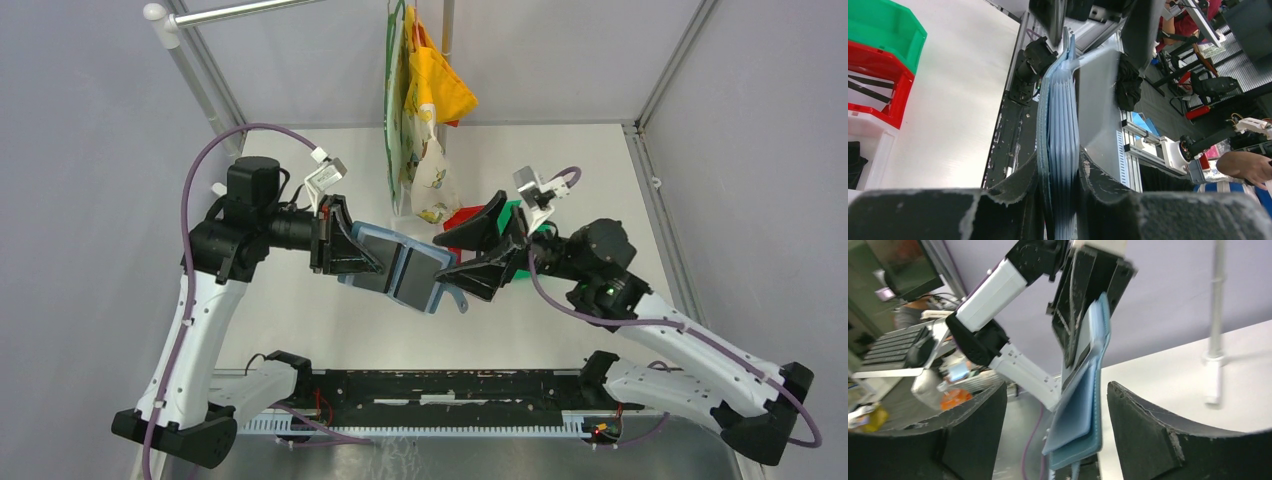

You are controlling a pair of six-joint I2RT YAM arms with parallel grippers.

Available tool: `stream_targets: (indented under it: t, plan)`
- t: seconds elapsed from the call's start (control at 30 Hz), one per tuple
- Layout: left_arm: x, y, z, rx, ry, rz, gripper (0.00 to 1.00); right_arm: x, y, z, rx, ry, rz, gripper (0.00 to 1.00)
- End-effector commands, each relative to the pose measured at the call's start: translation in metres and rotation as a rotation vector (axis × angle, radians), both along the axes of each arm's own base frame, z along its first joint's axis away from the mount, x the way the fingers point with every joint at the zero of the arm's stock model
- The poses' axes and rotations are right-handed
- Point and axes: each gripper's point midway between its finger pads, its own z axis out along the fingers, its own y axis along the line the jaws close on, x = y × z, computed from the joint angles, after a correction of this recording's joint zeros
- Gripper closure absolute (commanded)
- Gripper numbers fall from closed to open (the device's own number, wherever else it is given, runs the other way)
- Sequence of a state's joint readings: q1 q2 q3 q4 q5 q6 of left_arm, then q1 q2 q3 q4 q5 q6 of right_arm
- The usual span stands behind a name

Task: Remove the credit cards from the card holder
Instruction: Remove the credit card from the card holder.

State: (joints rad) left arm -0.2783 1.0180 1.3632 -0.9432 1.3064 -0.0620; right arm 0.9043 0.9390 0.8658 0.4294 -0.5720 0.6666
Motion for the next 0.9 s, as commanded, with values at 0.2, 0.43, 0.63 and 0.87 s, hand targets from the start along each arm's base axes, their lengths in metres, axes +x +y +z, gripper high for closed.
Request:
stream_targets:
  t: [0.2, 0.43, 0.63, 0.87]
  plan:
    - [-0.002, 0.004, 0.010, -0.004, -0.178, 0.012, 0.88, 0.025, -0.021, 0.035, -0.068, -0.115, -0.139, 0.14]
    - [-0.005, 0.006, 0.005, 0.006, -0.199, -0.004, 0.84, 0.022, 0.010, 0.020, -0.085, -0.090, 0.019, 0.05]
    - [-0.002, 0.006, 0.000, 0.021, -0.205, -0.004, 0.78, 0.011, 0.025, 0.020, -0.058, -0.084, 0.104, 0.08]
    - [0.002, 0.005, -0.001, 0.026, -0.205, -0.005, 0.74, 0.006, 0.034, 0.000, -0.071, -0.039, 0.151, 0.30]
